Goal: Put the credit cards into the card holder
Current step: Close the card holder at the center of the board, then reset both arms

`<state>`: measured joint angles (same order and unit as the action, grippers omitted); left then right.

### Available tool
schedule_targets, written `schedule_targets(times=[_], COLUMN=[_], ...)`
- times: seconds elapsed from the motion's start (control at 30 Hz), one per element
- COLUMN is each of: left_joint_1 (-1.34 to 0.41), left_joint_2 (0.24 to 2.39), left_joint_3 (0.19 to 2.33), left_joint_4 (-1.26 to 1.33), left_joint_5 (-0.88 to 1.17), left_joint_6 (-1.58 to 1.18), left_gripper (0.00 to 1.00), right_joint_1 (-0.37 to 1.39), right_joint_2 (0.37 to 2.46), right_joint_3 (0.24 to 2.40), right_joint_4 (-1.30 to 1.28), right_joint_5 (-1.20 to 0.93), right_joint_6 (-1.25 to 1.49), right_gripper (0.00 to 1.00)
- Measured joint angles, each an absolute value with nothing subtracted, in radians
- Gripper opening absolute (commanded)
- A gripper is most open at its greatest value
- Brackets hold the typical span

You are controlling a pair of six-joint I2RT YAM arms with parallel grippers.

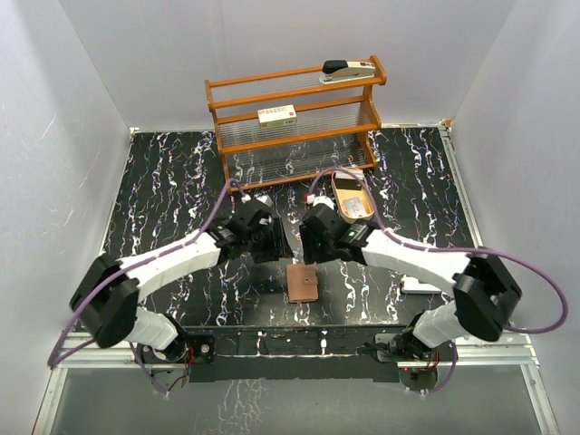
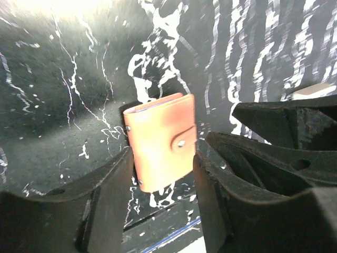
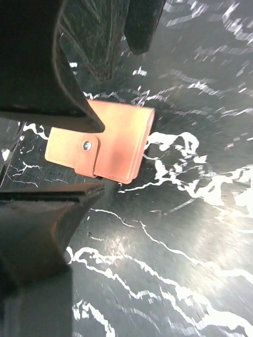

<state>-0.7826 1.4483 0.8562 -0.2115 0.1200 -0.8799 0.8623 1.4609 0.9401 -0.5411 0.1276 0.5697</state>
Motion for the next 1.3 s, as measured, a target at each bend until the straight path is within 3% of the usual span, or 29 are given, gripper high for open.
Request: schedule_targets(times=[0.03,0.07,0.1,0.13,0.17,0.2,0.47,0.73,1.3], left_joint_1=[-0.783,-0.782,-0.782,-0.782,-0.782,-0.782,-0.782,-0.782,-0.782], left_joint_2=[1.413,1.376,1.336,1.297,1.265,1.229,1.002,0.797,0.755], left_joint_3=[0.875,0.893,0.912,0.934,0.953,0.977,1.145,1.141,1.034], left_joint_4=[-0.238,-0.264,-0.288,-0.317,-0.341,-0.372,-0.557,-0.612,-0.599], left_joint_5=[0.094,0.070,0.046,0.022,0.005,-0.017,-0.108,-0.130,-0.163], left_joint_6=[-0.870,-0.860,-0.850,-0.838,-0.822,-0.816,-0.724,-0.687,-0.685], left_gripper=[0.54,0.65,0.89,0.97,0.98,0.99,0.99,0.99,0.99], right_joint_1=[0.857,0.854,0.852,0.851,0.850,0.850,0.850,0.850,0.850], right_joint_2=[1.435,1.398,1.369,1.330,1.290,1.251,1.035,0.895,0.813], right_joint_3=[0.955,0.971,0.982,0.997,1.011,1.025,1.125,1.115,1.017], right_joint_4=[-0.551,-0.561,-0.568,-0.576,-0.579,-0.582,-0.633,-0.643,-0.600], right_joint_5=[0.145,0.163,0.174,0.188,0.200,0.212,0.251,0.290,0.340], right_joint_6=[0.565,0.561,0.560,0.556,0.556,0.556,0.556,0.630,0.715], right_gripper=[0.54,0.60,0.69,0.78,0.95,0.98,0.98,0.98,0.98])
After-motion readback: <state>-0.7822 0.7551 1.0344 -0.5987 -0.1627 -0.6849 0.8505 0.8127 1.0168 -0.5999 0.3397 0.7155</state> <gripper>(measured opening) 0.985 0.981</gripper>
